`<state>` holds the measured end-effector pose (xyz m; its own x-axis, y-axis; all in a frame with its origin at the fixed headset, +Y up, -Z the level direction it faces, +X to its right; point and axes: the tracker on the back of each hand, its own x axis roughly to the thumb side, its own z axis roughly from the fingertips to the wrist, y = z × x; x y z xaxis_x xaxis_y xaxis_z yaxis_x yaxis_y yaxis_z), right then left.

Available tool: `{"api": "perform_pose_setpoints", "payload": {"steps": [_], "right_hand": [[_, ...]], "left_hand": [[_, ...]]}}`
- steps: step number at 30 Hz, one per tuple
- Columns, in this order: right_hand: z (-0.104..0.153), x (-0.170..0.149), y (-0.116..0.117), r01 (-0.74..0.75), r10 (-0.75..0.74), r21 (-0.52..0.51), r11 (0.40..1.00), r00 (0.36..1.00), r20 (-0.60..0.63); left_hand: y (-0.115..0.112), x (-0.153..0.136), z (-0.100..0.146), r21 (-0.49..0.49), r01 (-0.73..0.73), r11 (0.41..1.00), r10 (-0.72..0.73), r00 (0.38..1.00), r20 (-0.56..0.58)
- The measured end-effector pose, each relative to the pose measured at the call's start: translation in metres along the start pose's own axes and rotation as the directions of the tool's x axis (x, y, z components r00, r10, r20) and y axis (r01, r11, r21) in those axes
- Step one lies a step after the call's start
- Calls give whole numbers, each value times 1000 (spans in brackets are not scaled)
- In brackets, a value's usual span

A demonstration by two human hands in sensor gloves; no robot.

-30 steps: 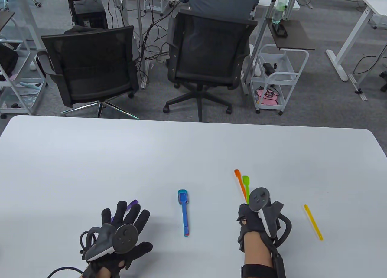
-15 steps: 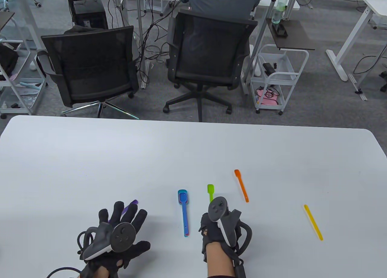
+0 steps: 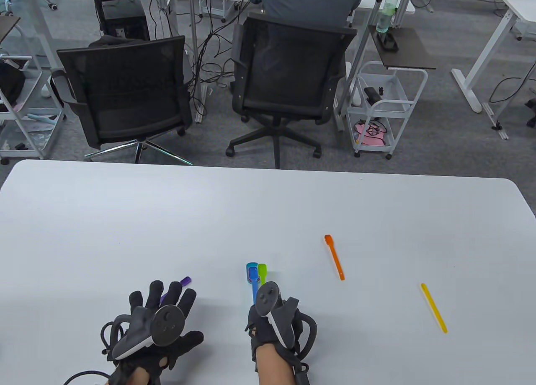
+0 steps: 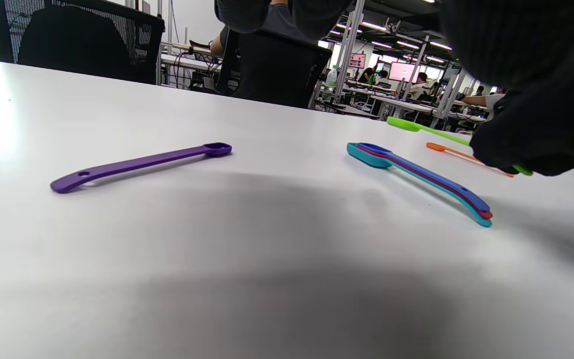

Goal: Nest measuring spoons

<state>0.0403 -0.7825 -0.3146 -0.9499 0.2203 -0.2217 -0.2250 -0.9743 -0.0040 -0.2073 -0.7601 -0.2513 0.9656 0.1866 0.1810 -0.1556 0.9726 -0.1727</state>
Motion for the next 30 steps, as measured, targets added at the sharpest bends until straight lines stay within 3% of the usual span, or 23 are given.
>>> {"api": "perform_pose_setpoints", "payload": {"steps": [30], "right_hand": [[-7,8,7,-28,27,52,998,999,18]], "left_hand": [[2,-2,2,-3,-25,1000,25,1000,-8]]}}
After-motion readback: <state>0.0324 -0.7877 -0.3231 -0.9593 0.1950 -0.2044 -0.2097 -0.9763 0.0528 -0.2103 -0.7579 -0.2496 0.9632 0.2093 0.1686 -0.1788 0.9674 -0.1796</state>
